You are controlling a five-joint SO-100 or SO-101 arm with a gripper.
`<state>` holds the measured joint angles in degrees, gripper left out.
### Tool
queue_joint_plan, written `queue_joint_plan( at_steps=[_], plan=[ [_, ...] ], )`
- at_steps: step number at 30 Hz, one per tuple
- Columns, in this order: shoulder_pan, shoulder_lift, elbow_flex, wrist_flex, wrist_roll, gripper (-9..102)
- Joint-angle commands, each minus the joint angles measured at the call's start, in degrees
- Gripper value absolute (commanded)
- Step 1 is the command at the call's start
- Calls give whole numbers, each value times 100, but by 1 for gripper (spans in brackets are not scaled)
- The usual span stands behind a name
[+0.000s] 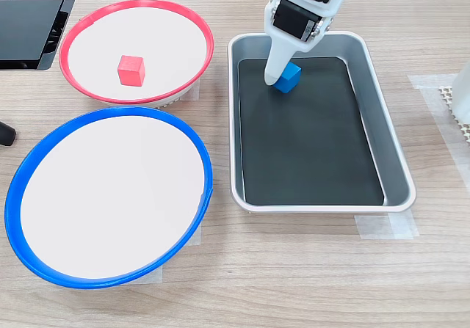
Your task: Move two blocks tray to matching dishes
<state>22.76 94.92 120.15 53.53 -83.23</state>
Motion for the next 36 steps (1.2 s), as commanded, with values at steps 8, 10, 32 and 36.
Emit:
queue_joint_plan(
  at_steps=[8, 10, 32, 36],
  plan=[
    [-606, 334, -1415, 1898, 738, 0],
    [-896, 343, -2241, 2619, 1160, 0],
    [-3366, -2672, -3797, -2092, 3718, 24],
    [-3366, -2180, -3674, -2180, 3929, 24]
  ],
)
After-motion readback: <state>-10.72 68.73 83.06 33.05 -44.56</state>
